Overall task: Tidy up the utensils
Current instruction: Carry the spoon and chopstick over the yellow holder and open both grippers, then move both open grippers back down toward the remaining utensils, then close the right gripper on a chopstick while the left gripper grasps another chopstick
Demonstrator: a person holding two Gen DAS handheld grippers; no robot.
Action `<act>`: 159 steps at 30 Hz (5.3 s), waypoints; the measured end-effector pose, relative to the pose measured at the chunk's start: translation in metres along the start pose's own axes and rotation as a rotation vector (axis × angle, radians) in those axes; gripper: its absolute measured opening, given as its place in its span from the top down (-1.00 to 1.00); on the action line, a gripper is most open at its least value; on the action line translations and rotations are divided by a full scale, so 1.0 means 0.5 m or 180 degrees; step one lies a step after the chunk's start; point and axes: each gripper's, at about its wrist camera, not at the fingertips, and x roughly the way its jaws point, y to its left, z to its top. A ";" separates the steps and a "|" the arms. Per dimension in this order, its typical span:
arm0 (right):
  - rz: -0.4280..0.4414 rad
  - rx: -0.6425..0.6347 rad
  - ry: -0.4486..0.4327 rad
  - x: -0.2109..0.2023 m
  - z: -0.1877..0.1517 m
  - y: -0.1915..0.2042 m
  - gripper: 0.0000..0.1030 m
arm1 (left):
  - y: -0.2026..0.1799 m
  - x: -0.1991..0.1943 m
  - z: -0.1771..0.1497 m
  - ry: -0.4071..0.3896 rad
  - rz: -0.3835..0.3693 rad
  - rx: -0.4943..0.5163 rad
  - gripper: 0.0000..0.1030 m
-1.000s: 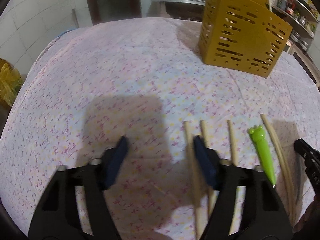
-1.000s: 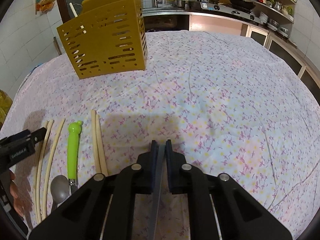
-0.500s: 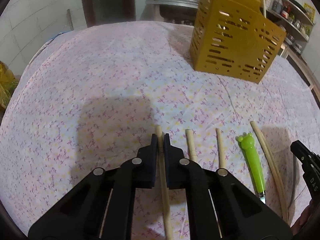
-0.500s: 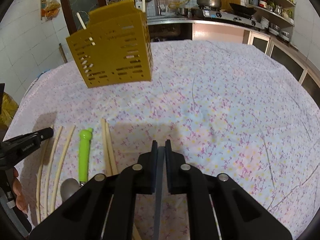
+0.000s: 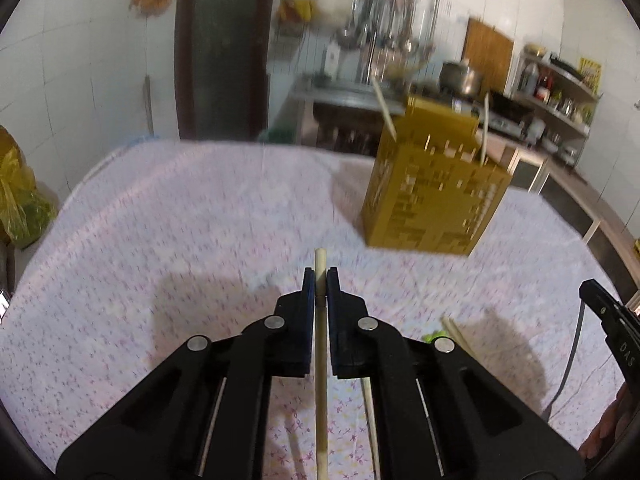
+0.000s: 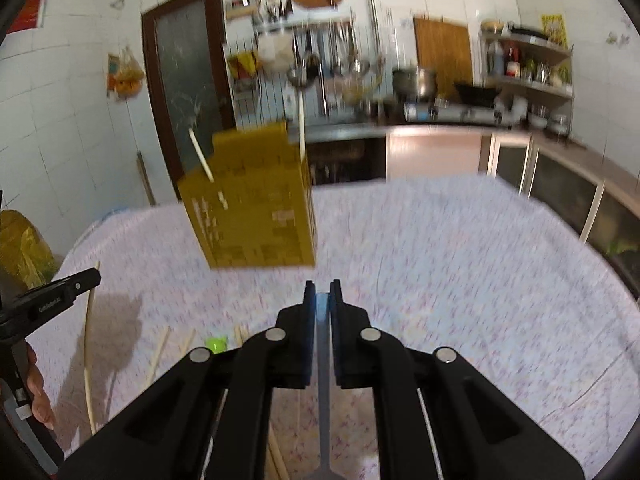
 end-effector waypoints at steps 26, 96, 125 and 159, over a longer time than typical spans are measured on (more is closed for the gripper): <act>-0.0084 -0.0159 -0.0959 -0.079 0.066 0.033 0.86 | -0.014 -0.114 0.051 -0.0968 -0.0029 0.0145 0.91; 0.0252 -0.0352 0.0794 0.150 -0.065 0.016 -0.48 | 0.008 0.115 -0.099 0.0612 0.0190 0.0127 -0.90; 0.0230 -0.0753 0.1147 0.183 -0.099 0.085 -0.25 | -0.010 0.151 -0.119 0.0861 0.0404 0.0286 -0.90; 0.0051 -0.0480 0.1365 0.233 -0.062 0.076 0.88 | -0.074 0.174 -0.089 0.1059 0.0321 0.0458 0.91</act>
